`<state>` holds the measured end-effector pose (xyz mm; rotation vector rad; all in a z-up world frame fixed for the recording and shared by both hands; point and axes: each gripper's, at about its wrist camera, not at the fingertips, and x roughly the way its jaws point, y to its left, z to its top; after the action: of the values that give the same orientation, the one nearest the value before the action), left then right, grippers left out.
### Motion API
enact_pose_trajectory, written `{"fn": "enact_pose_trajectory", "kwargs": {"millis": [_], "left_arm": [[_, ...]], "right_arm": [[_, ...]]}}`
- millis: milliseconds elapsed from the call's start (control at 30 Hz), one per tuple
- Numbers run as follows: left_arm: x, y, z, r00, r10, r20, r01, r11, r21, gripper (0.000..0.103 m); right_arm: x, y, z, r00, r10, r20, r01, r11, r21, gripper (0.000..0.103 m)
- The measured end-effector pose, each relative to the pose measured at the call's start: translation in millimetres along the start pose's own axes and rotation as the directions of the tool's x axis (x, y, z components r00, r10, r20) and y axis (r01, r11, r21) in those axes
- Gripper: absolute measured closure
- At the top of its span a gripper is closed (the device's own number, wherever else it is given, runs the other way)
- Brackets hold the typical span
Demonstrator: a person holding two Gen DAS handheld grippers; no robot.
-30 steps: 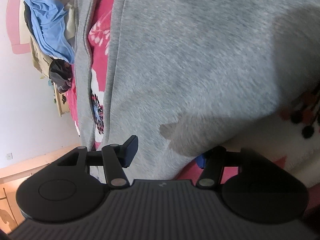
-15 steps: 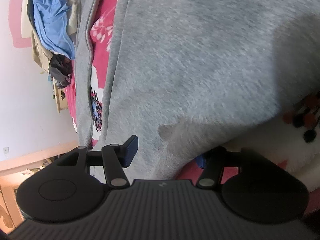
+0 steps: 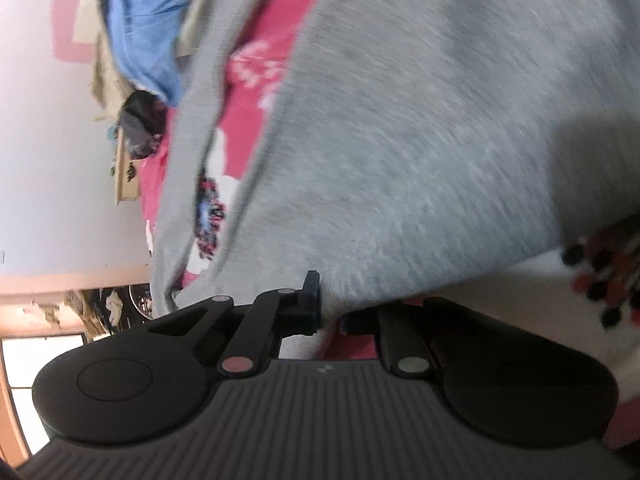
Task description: Fold clothes
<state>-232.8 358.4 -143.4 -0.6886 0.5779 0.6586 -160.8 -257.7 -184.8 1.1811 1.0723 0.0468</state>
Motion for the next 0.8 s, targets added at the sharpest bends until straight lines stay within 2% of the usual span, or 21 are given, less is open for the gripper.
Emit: {"fn": "enact_pose_trajectory", "kwargs": {"millis": [433,800], "left_arm": [[10.3,-35.6,31.9,0.997,-0.064,0.049,0.065,0.998,-0.012,0.093],[38.7,-92.7,58.4,0.987,-0.123,0.106,0.114,0.989,0.093,0.093]], "right_arm": [[-14.4,57.4,34.9,0.988,0.099,0.121,-0.087,0.991,-0.104,0.097],[14.7,103.0,77.6,0.955,0.159,0.251,-0.144,0.987,-0.077,0.097]]}}
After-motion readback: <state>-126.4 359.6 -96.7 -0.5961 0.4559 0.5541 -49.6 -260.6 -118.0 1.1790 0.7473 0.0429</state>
